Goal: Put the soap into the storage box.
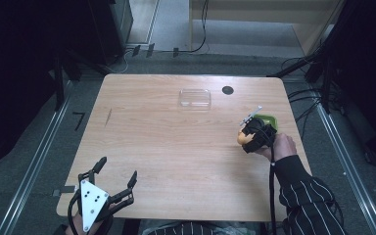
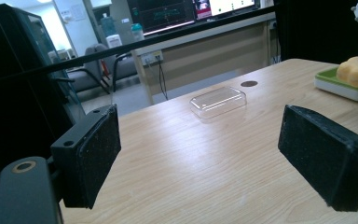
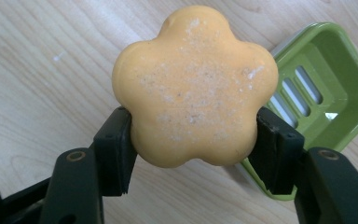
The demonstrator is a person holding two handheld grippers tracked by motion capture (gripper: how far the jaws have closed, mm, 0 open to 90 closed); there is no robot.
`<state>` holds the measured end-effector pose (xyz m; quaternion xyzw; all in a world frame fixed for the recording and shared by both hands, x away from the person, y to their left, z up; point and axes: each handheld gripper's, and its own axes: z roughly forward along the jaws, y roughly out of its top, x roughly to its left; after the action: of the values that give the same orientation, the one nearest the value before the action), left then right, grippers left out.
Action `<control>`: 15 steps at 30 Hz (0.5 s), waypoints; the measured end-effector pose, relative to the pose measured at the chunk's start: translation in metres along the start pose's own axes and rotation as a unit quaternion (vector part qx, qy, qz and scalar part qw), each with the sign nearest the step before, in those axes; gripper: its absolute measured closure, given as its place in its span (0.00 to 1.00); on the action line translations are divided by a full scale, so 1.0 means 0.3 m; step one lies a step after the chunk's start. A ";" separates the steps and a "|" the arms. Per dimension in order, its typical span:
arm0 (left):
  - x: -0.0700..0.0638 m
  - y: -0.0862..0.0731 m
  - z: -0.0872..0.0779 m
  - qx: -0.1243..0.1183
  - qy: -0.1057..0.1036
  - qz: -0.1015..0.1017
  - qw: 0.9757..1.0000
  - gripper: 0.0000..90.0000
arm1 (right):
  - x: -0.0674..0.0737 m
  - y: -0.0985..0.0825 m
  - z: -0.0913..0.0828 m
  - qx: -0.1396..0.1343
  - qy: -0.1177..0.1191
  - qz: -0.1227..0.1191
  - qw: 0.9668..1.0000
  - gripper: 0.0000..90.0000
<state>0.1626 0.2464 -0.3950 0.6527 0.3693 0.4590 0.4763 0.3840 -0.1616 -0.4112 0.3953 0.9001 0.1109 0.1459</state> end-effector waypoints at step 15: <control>0.001 -0.001 -0.001 0.000 -0.001 0.000 1.000 0.14 | -0.049 0.011 0.007 -0.004 -0.008 0.024 1.000 0.44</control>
<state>0.1624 0.2469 -0.3951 0.6532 0.3688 0.4589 0.4762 0.3966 -0.1701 -0.4095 0.4173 0.8886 0.1146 0.1522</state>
